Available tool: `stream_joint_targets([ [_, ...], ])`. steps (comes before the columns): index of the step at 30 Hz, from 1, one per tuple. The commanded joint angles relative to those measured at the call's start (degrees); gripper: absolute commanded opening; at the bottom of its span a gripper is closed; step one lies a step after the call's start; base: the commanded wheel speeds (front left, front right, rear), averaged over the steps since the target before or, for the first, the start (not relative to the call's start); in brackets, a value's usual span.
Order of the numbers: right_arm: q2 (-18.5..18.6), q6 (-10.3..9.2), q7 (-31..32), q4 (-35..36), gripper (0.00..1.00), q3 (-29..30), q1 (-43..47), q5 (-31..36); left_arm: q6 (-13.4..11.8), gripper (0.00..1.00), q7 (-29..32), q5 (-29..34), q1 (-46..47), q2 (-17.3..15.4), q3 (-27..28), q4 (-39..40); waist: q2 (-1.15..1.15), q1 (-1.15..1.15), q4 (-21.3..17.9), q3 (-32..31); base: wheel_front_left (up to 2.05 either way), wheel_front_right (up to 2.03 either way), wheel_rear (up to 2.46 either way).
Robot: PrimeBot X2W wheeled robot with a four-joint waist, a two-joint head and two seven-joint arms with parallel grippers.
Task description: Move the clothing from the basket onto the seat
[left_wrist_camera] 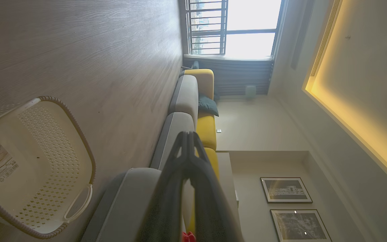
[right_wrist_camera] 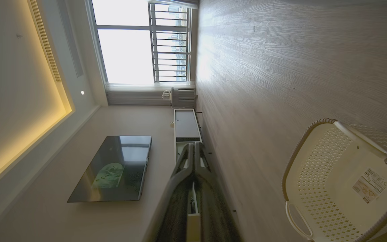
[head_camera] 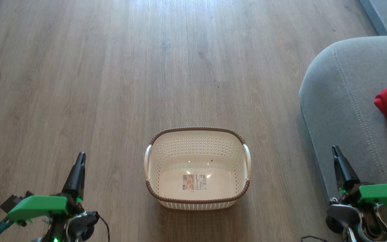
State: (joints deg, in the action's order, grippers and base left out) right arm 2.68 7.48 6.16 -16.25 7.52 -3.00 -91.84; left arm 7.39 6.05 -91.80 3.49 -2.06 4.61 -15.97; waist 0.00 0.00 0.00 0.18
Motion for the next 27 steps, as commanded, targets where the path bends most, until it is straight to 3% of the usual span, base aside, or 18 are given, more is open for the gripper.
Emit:
stream_joint_targets([
  [1, 0.2, 0.01, 0.3, 2.2, 0.00, -1.0, -3.2, -0.3, 0.1, 0.00, 0.4, -0.4, 2.7, -0.8, 1.9, 1.9, 0.00, 0.00, 0.0, 0.0, 0.00, 0.00, 0.00],
  [27, 0.2, 0.01, 0.3, 2.2, 0.00, -1.0, -3.2, -0.3, 0.1, 0.00, 0.4, -0.4, 2.7, -0.8, 1.9, 1.9, 0.00, 0.00, 0.0, 0.0, 0.00, 0.00, 0.00],
])
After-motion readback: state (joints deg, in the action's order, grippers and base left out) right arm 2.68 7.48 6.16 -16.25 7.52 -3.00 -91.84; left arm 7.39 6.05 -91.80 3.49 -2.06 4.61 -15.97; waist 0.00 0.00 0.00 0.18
